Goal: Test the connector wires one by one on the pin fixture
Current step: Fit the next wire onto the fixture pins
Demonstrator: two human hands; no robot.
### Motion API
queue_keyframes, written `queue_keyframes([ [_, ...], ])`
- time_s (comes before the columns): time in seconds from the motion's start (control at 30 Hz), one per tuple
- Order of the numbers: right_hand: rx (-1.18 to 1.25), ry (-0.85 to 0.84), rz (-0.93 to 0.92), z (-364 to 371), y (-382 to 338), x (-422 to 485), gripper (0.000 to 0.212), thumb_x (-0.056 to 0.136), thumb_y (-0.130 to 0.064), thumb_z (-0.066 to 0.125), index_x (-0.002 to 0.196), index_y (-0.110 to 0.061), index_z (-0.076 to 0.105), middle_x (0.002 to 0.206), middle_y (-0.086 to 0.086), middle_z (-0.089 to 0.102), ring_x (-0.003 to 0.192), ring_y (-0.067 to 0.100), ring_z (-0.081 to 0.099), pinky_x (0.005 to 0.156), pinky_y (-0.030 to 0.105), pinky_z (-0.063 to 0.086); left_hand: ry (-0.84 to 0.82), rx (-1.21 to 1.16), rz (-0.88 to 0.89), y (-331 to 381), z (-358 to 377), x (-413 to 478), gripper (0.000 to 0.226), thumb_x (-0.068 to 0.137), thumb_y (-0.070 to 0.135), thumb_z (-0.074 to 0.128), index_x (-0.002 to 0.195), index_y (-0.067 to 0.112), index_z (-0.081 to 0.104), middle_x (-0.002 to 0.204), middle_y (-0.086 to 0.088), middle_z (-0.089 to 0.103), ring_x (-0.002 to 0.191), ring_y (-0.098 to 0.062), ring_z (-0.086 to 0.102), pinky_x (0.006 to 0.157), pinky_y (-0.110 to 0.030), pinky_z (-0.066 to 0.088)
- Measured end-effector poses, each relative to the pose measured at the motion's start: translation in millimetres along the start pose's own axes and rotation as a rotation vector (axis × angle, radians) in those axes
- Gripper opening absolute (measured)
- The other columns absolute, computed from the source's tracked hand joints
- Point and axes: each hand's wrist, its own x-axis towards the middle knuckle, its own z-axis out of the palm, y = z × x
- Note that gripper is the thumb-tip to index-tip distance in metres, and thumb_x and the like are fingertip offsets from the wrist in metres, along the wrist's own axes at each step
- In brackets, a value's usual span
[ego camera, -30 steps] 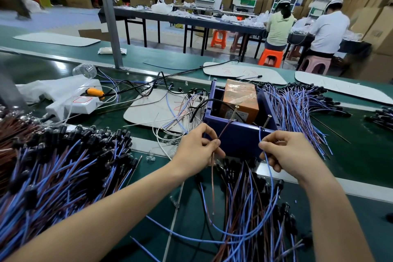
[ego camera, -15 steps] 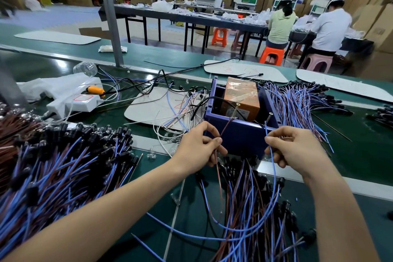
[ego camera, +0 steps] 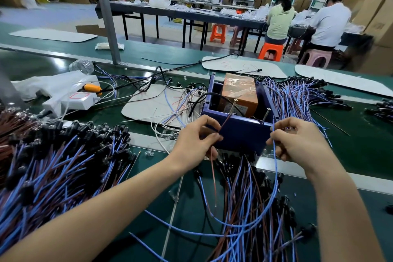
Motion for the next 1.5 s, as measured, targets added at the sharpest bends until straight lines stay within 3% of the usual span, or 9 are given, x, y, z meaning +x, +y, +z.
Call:
queue_keyframes([
  [0.2,-0.019,0.016,-0.014,6,2,1,0.019,0.083,0.007,0.051,0.085,-0.011,0.055,0.055,0.005,0.065,0.034,0.012,0.045,0.034,0.023,0.035,-0.020,-0.002,0.022,3,0,0,0.031,0.095,-0.004,0.051,0.112,0.016,0.066,0.092,0.003,0.065,0.051,-0.007,0.062,0.053,-0.018,0.053],
  [0.4,-0.037,0.013,-0.067,13,5,3,0.012,0.089,0.000,0.056,0.083,-0.011,0.056,0.056,0.005,0.065,0.033,0.013,0.047,0.034,0.022,0.036,-0.069,0.096,0.077,5,-1,1,0.041,0.092,-0.002,0.056,0.126,0.021,0.060,0.106,0.009,0.062,0.062,-0.007,0.060,0.058,-0.018,0.051],
  [0.53,-0.040,0.017,-0.096,16,6,3,0.013,0.094,-0.006,0.055,0.083,-0.013,0.055,0.057,0.006,0.065,0.033,0.012,0.048,0.033,0.021,0.036,-0.145,0.110,0.036,8,-2,1,0.050,0.092,-0.001,0.057,0.130,0.031,0.054,0.112,-0.018,0.068,0.070,-0.017,0.061,0.062,-0.019,0.052],
  [0.6,-0.052,0.019,-0.100,17,7,4,0.014,0.094,-0.006,0.055,0.082,-0.013,0.055,0.055,0.005,0.064,0.033,0.012,0.048,0.034,0.021,0.036,-0.172,0.101,0.015,9,-3,0,0.052,0.092,-0.001,0.056,0.131,0.034,0.051,0.114,-0.020,0.067,0.073,-0.021,0.061,0.063,-0.020,0.052],
  [0.7,-0.046,0.020,-0.105,18,8,4,0.017,0.093,-0.004,0.054,0.079,-0.013,0.055,0.051,0.003,0.063,0.032,0.013,0.047,0.033,0.021,0.035,-0.187,0.022,-0.005,12,-2,-2,0.054,0.092,-0.002,0.055,0.132,0.034,0.049,0.127,0.004,0.062,0.068,-0.012,0.057,0.064,-0.022,0.051],
  [0.77,-0.042,0.018,-0.103,18,8,3,0.016,0.093,-0.004,0.054,0.080,-0.013,0.055,0.050,0.002,0.062,0.031,0.012,0.046,0.032,0.021,0.035,-0.183,-0.003,-0.018,12,-1,-2,0.052,0.093,-0.001,0.056,0.134,0.030,0.050,0.128,0.011,0.060,0.060,-0.006,0.054,0.065,-0.025,0.051],
  [0.97,-0.042,0.026,-0.099,20,8,3,0.016,0.094,-0.004,0.055,0.080,-0.013,0.055,0.051,0.002,0.062,0.031,0.012,0.046,0.032,0.021,0.035,-0.176,-0.002,-0.026,15,-1,-4,0.049,0.093,0.001,0.056,0.134,0.027,0.051,0.126,0.010,0.059,0.063,-0.003,0.059,0.063,-0.021,0.051],
  [1.3,-0.156,0.173,-0.138,25,6,0,0.016,0.090,-0.005,0.058,0.075,-0.010,0.060,0.053,0.001,0.064,0.030,0.005,0.048,0.033,0.017,0.039,-0.185,0.002,-0.035,17,-1,-4,0.047,0.094,0.003,0.056,0.135,0.023,0.051,0.128,0.009,0.058,0.078,-0.018,0.062,0.063,-0.022,0.053],
  [1.5,-0.251,0.225,-0.129,27,4,0,0.016,0.087,-0.003,0.057,0.072,-0.008,0.060,0.052,0.001,0.063,0.030,0.004,0.050,0.037,0.014,0.043,-0.175,0.000,-0.031,14,-2,-3,0.045,0.093,0.004,0.058,0.134,0.023,0.054,0.124,0.010,0.062,0.073,-0.008,0.062,0.062,-0.015,0.051],
])
